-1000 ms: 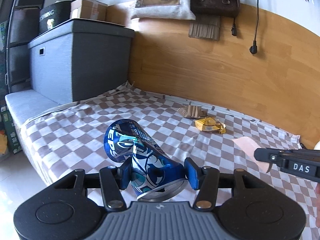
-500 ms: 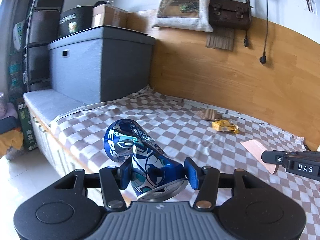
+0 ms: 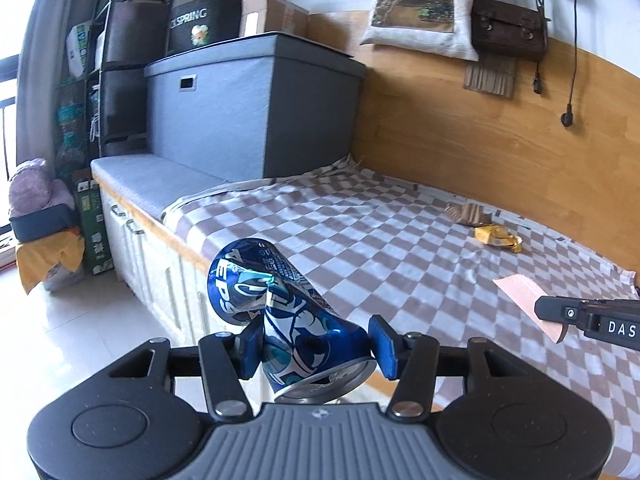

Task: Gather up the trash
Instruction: 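Carry the blue can with the left tool over the wastebasket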

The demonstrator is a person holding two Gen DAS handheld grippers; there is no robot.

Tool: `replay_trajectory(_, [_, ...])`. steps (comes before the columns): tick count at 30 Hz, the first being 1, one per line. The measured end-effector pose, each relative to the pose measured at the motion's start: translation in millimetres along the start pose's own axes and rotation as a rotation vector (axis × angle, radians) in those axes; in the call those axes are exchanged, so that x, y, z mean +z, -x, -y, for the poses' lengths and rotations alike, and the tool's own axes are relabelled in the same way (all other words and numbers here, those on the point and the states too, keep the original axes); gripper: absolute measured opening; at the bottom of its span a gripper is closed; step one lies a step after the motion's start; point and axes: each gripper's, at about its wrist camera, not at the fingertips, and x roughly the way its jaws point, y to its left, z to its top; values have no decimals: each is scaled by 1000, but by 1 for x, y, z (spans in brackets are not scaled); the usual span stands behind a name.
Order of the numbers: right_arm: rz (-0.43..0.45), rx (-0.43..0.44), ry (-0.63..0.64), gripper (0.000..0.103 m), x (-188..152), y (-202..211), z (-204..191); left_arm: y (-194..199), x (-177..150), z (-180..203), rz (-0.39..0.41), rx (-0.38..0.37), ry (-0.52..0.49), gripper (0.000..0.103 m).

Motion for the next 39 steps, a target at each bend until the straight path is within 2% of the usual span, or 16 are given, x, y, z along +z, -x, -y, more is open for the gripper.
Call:
replay_trajectory(9, [-58, 72, 24, 15, -25, -10, -32, 0, -32, -21, -45, 3, 34, 55])
replay_trajectory(16, [-149, 129, 50, 15, -61, -20, -50, -12, -70, -24, -128, -20, 64, 55])
replay_trajectory(22, [-248, 146, 97, 14, -93, -42, -64, -29, -107, -32, -223, -15, 102, 55])
replay_trajectory(30, [-363, 151, 137, 14, -132, -76, -77, -49, -143, -43, -311, -2, 117, 55])
replay_trajectory(39, [-474, 131, 159, 15, -159, -124, -81, -81, -161, -55, -393, -8, 113, 55])
